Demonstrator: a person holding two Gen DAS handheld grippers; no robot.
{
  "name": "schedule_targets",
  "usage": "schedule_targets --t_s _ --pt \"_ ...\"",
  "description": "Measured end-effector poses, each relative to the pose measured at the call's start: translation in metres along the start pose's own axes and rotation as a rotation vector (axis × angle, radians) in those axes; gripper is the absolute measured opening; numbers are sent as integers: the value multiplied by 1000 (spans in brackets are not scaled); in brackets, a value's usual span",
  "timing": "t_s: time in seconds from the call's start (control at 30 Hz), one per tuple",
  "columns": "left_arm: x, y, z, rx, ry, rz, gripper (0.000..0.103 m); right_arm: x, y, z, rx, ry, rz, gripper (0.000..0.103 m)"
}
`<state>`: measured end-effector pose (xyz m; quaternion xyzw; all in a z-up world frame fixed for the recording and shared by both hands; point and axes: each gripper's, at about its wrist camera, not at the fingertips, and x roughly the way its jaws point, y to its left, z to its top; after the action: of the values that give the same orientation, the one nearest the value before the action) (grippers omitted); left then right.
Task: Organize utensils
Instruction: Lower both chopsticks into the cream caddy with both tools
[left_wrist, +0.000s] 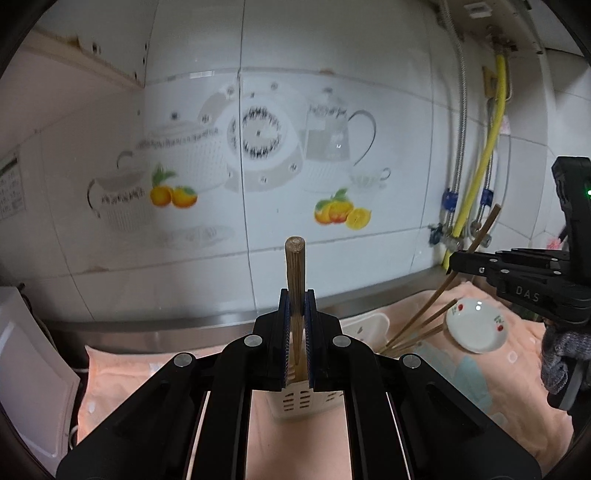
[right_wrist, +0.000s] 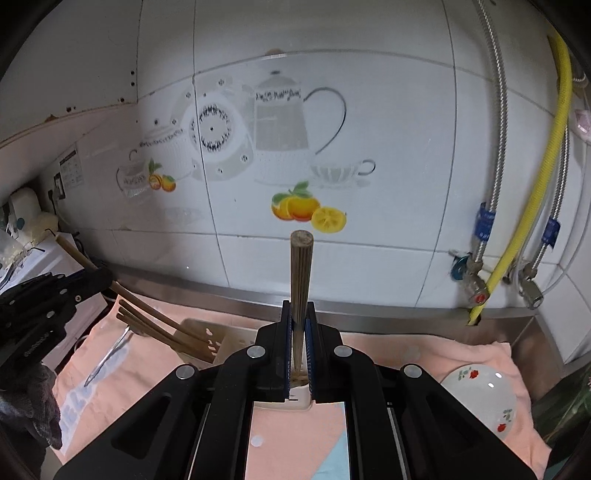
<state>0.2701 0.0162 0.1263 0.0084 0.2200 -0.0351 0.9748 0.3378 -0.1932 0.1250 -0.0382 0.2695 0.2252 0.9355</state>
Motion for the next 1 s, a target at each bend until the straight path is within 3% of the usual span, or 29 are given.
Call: schedule_targets --t_s 0.4,1.0 --pt "22 6 -19 -12 74 6 6 25 0 -14 1 52 2 7" --pt "28 7 -25 -21 113 1 7 32 2 -21 0 77 1 8"
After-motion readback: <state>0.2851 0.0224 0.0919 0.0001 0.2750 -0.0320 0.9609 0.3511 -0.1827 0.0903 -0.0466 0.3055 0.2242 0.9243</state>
